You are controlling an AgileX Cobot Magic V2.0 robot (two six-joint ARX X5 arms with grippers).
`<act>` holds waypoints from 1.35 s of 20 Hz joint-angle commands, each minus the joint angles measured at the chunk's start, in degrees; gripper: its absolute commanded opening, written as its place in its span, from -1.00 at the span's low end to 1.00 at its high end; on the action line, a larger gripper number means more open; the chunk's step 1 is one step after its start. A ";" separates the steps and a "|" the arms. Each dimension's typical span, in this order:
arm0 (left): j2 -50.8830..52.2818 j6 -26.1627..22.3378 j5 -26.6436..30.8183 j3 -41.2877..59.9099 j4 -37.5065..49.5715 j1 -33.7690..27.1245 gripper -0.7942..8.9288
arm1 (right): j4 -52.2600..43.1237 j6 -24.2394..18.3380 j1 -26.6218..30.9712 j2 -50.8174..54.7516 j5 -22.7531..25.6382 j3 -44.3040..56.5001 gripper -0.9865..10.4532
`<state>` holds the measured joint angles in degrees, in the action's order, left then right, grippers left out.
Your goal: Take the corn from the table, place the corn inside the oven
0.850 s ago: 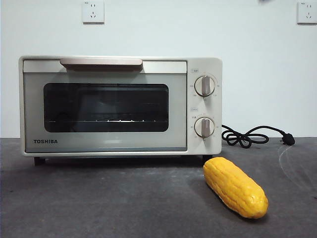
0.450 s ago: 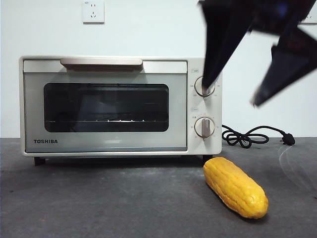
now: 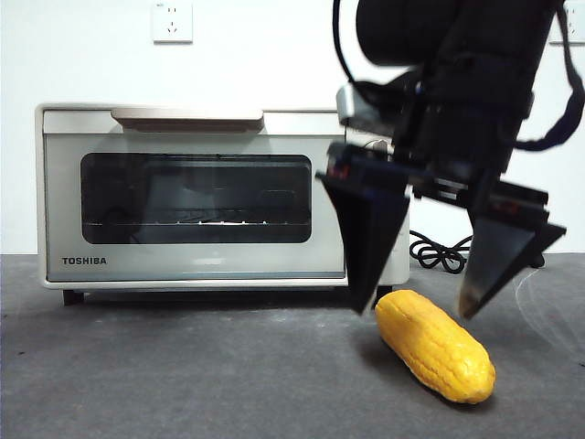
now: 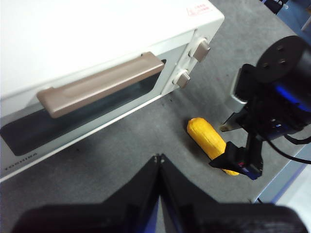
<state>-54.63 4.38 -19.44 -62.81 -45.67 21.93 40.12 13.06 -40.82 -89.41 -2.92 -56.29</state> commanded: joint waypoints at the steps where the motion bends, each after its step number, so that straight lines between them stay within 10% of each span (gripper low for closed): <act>1: 0.07 -1.64 0.07 -0.13 -0.39 0.13 -0.85 | -0.87 0.46 -0.04 -1.99 0.20 0.11 0.04; 11: 0.07 -1.70 0.04 -0.13 -2.47 0.13 -0.85 | -0.98 0.42 -0.07 -3.08 0.22 0.11 -0.86; 27: -5.86 -1.60 0.04 -0.17 14.67 0.13 -0.85 | 7.48 0.90 -7.82 20.13 0.02 -10.60 -0.85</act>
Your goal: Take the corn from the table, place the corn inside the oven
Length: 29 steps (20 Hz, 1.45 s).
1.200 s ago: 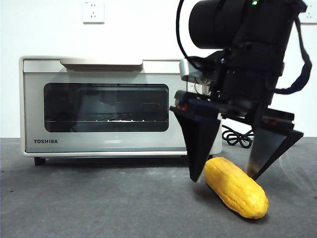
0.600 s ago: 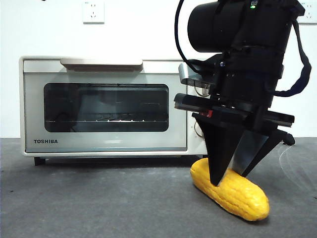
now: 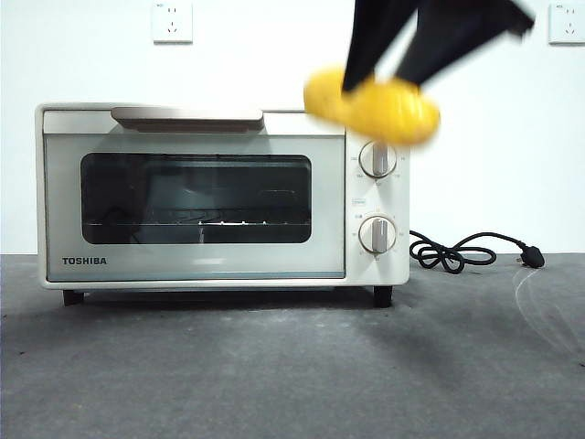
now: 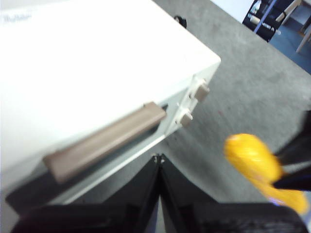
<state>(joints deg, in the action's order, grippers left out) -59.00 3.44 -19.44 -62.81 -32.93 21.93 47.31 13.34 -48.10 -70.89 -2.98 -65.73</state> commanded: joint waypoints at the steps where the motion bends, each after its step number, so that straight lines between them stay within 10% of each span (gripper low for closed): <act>1: -2.64 -0.66 0.04 -0.20 2.84 0.13 -0.85 | 0.79 0.61 -0.83 3.15 0.26 -2.14 -0.85; 29: -16.15 -3.39 6.01 -0.20 1.22 0.13 -0.85 | 2.43 0.55 -1.07 10.43 1.57 -3.56 -0.85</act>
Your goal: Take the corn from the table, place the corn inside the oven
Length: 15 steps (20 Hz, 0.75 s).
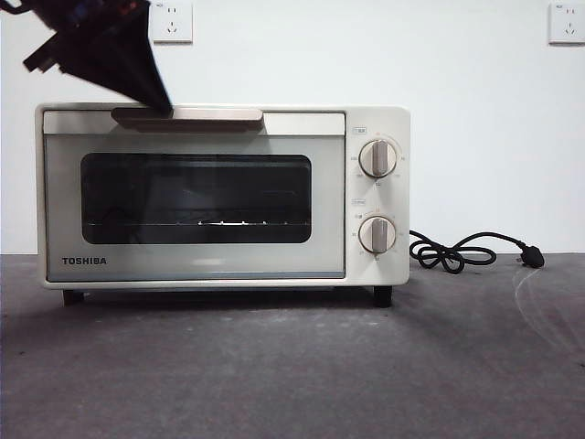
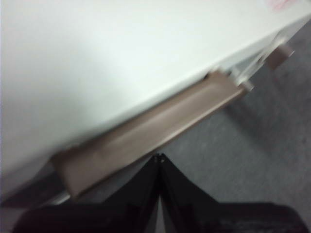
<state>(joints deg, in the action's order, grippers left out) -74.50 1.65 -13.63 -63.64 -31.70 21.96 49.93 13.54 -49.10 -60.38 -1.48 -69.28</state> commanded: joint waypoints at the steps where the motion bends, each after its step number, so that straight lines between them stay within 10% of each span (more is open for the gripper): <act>1: -0.66 -2.19 0.33 0.63 -0.04 0.07 -0.85 | -0.20 0.35 -0.07 -0.09 0.07 -0.02 -0.85; 15: -0.63 -2.51 1.22 0.63 1.38 0.28 -0.85 | -0.17 0.17 -0.07 -0.09 0.07 -0.02 -0.85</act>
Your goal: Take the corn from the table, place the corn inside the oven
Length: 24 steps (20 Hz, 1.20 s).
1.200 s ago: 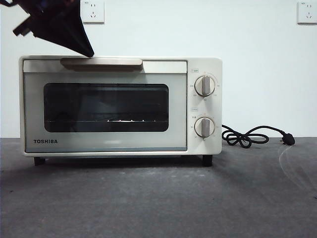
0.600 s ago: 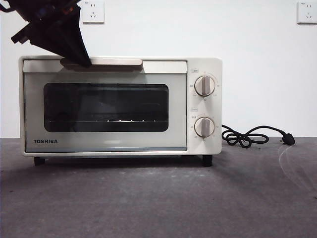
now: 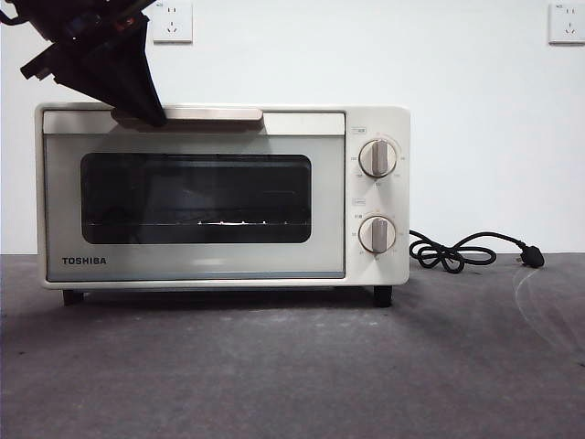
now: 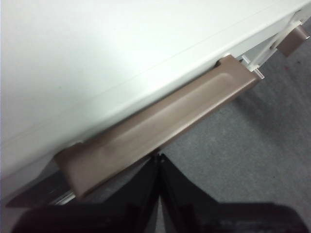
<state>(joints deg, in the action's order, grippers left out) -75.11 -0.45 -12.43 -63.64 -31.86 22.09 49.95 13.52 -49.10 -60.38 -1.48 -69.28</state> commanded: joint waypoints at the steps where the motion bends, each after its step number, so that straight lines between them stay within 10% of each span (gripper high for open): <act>1: 0.00 -0.11 0.00 0.55 1.55 0.15 -0.85 | -0.20 0.20 -0.07 -0.09 0.07 -0.02 -0.85; 14: 0.00 0.44 -7.06 -0.31 6.34 0.15 -0.85 | -0.22 -0.07 -0.07 -0.09 2.71 -0.02 -0.85; 24: 0.00 -0.28 0.94 -0.31 9.16 0.07 -0.85 | -0.24 -0.09 -0.07 -0.09 2.82 -0.02 -0.85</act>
<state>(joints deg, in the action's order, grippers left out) -75.11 -0.27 -11.92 -63.75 -23.07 22.17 49.95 13.50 -49.10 -60.38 1.17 -69.28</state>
